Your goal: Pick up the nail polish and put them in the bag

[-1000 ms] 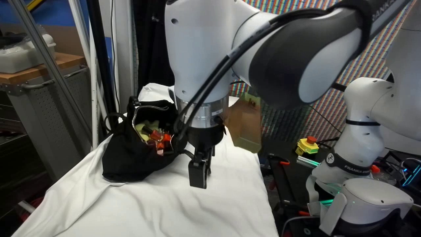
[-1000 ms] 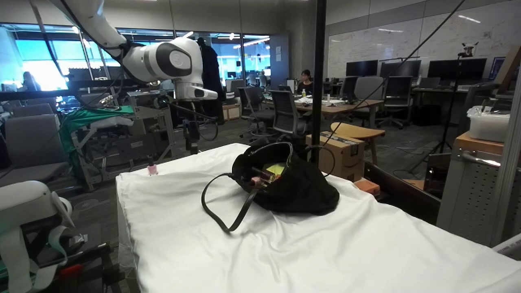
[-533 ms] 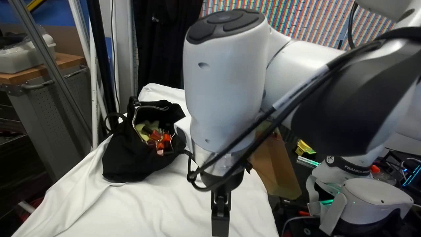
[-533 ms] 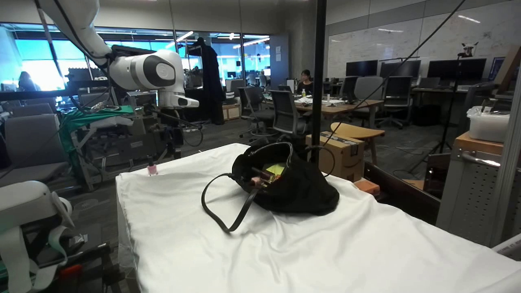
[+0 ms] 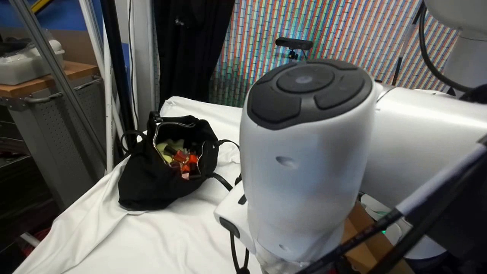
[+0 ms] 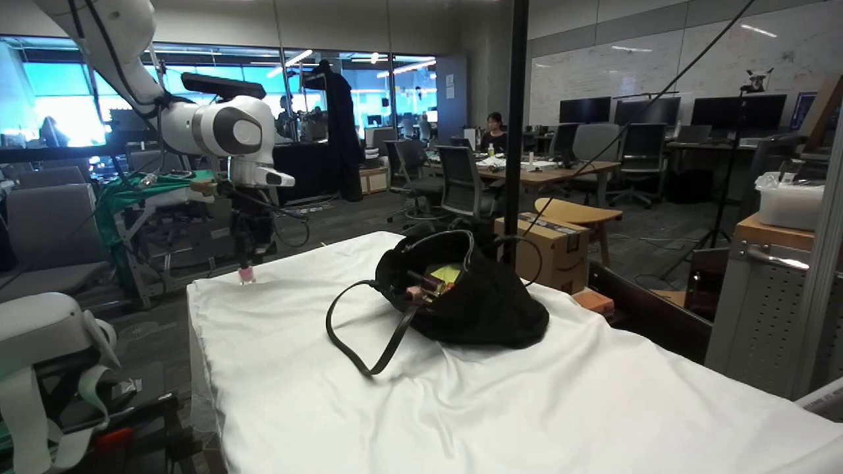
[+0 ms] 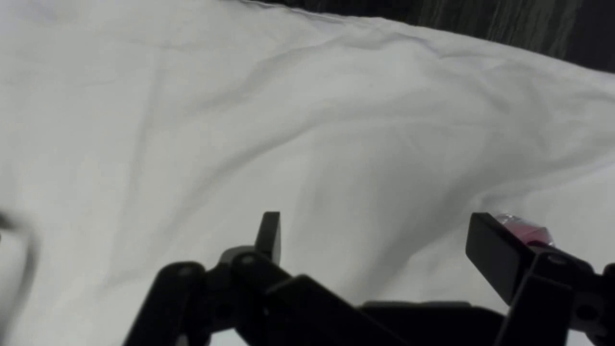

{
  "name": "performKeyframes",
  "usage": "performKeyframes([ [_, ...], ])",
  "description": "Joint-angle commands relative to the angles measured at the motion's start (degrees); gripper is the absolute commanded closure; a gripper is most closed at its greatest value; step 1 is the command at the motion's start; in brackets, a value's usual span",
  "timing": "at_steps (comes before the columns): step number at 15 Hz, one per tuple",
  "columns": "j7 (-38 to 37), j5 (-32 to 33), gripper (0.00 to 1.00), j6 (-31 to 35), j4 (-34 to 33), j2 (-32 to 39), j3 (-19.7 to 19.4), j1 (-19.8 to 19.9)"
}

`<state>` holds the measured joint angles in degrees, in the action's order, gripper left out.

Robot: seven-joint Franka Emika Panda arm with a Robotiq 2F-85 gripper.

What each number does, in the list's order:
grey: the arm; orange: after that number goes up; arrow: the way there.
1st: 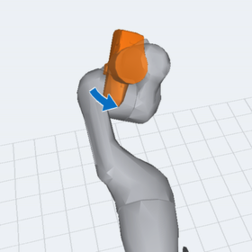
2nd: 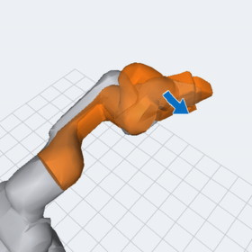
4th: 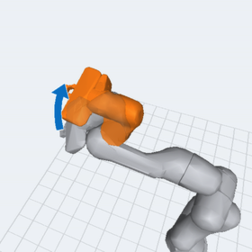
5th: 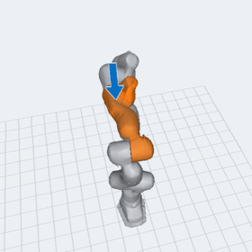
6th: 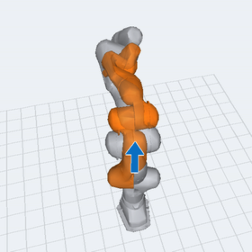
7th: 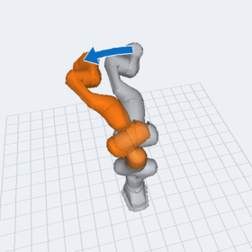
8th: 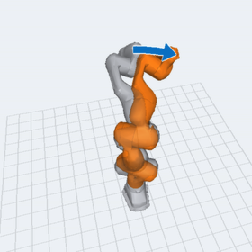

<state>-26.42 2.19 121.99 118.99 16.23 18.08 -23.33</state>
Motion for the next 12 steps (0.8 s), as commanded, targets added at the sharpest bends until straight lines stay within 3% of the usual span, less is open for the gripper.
performKeyframes([
  [1, 5.5, -3.3, 0.00, -1.0, -2.7, 2.3, 0.8, -0.4],
  [12, 12.2, -5.3, 0.00, -0.6, -6.2, 6.5, 2.0, -1.9],
])
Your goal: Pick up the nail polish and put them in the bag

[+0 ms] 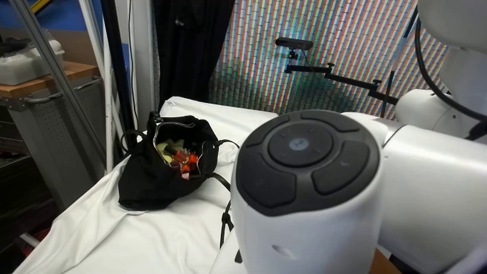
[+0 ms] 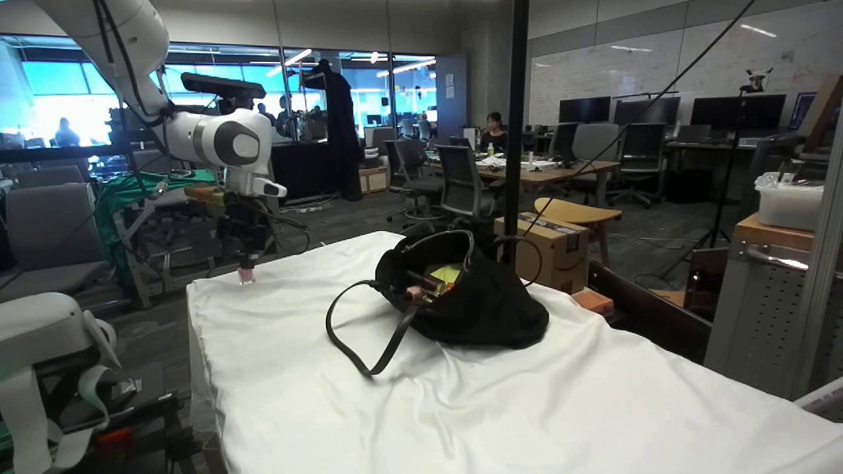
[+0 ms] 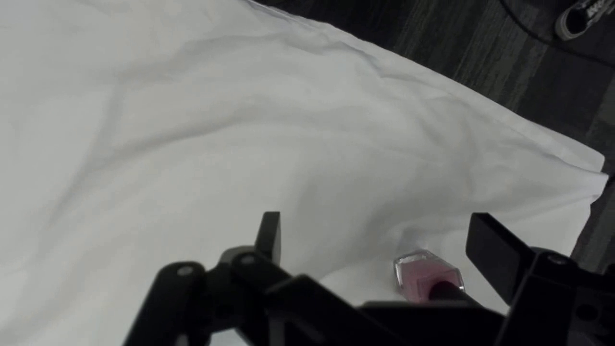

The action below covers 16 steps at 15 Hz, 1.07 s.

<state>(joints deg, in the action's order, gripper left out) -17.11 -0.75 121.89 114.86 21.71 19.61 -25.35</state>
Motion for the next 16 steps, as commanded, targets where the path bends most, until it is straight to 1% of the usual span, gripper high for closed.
performKeyframes([
  [1, 3.7, -3.1, 0.00, -0.4, -2.4, 1.3, 0.5, 0.3],
  [7, 8.4, -8.2, 0.00, -0.2, -3.2, 1.9, 1.0, 1.0],
  [16, 9.6, -7.6, 0.00, 0.6, -3.7, 3.4, 0.6, 0.1],
])
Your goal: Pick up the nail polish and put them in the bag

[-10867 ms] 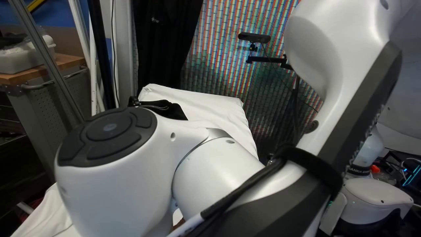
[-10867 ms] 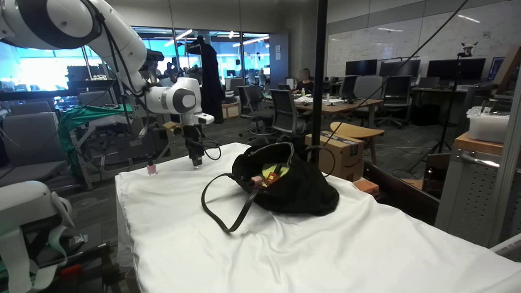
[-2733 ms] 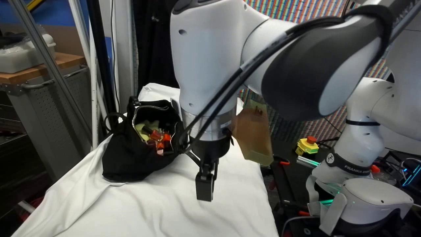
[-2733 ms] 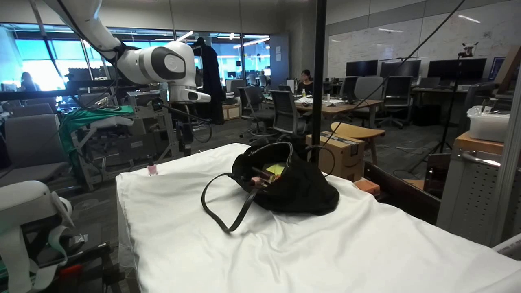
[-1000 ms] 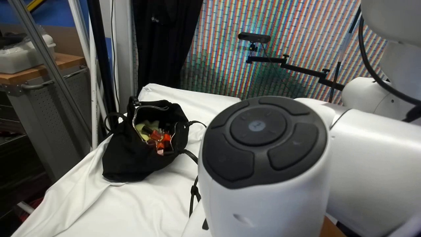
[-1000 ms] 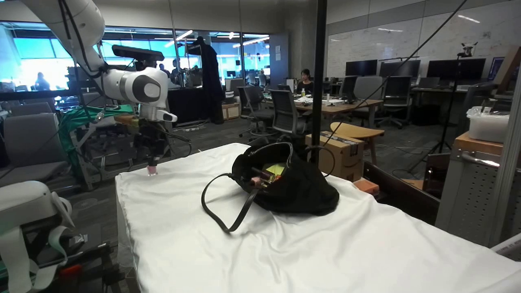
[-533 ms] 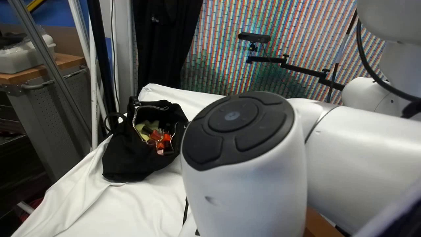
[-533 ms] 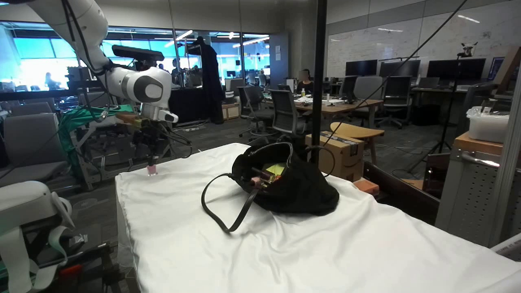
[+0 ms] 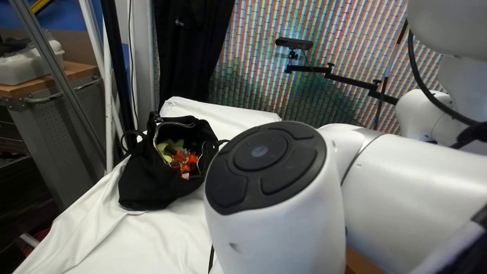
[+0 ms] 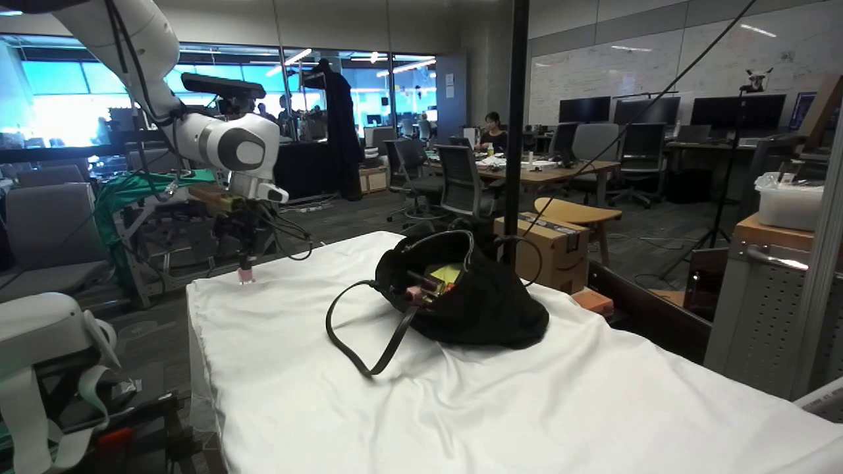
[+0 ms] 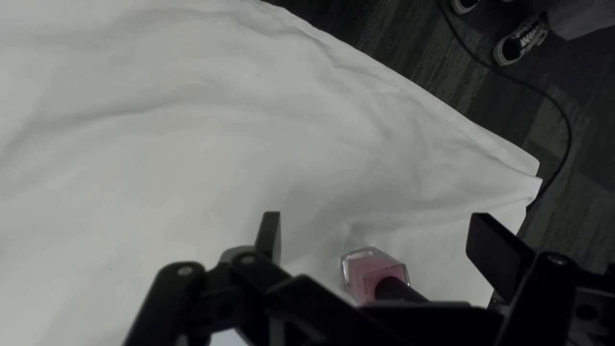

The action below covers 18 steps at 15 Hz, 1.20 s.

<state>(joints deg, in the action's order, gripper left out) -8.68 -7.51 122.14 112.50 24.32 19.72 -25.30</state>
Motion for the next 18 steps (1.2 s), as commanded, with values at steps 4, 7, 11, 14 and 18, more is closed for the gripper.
performKeyframes([
  [4, 0.9, -0.7, 0.00, 0.3, -2.4, 1.7, 0.5, -0.4],
  [7, 0.7, -0.6, 0.00, 0.2, -3.3, 2.6, 0.5, -0.7],
  [11, 0.7, -0.5, 0.00, 0.1, -4.4, 3.6, 0.5, -1.1],
  [14, 0.6, -0.6, 0.00, -0.1, -5.1, 4.3, 0.5, -1.4],
  [18, 0.6, -0.5, 0.00, -0.3, -6.2, 5.1, 0.4, -1.7],
])
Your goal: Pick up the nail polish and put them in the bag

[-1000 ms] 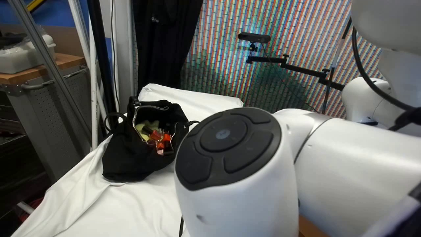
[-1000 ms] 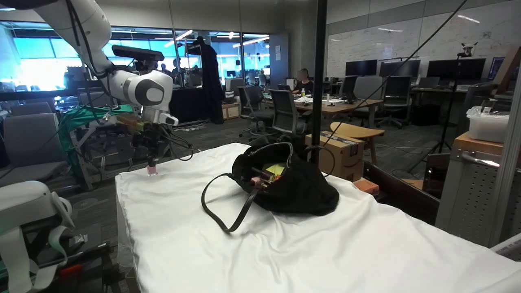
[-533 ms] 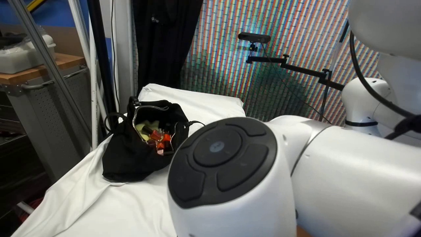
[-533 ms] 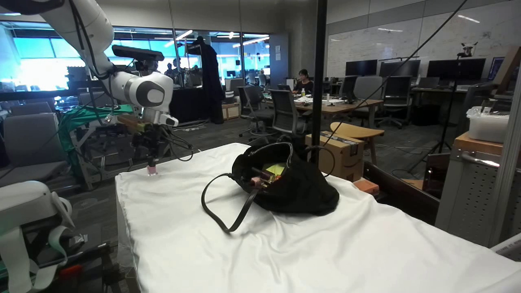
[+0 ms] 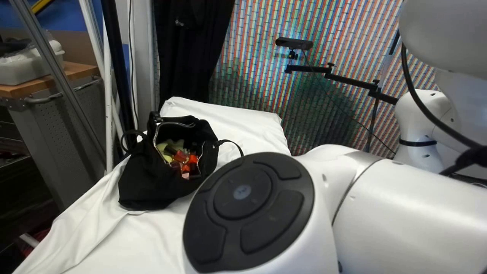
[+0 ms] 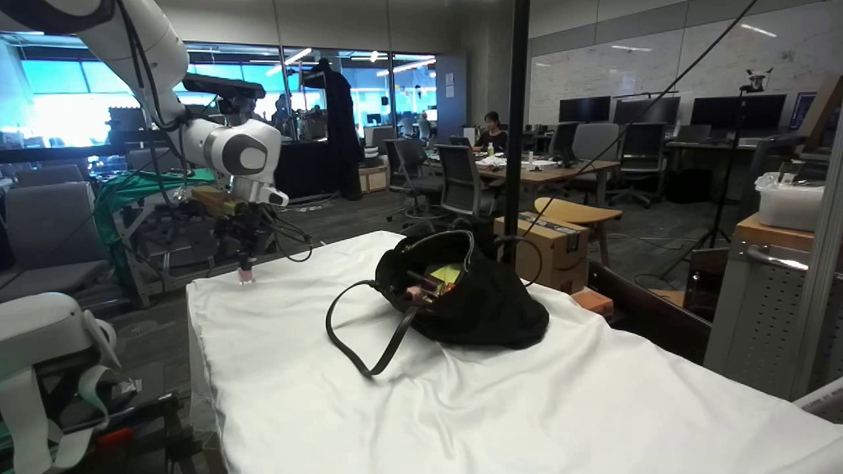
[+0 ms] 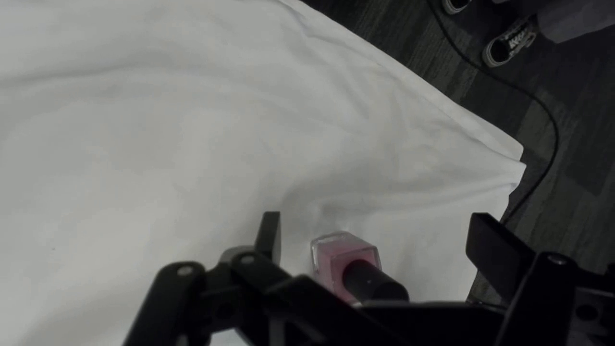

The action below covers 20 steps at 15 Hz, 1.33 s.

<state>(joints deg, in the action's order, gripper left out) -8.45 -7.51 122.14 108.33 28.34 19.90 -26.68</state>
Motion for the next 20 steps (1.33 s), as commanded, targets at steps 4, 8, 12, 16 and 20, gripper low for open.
performKeyframes([
  [4, 0.3, -0.4, 0.00, -0.4, -2.7, 1.7, 0.3, -0.7],
  [8, 0.4, -0.4, 0.00, -0.3, -3.2, 2.2, 0.4, -1.1],
  [12, 0.5, -0.3, 0.00, -0.3, -3.3, 2.6, 0.4, -1.5],
  [16, 0.5, 0.0, 0.00, 0.0, -3.4, 3.1, 0.4, -2.0],
  [20, 0.4, 0.4, 0.00, 0.0, -4.0, 3.8, 0.2, -2.4],
])
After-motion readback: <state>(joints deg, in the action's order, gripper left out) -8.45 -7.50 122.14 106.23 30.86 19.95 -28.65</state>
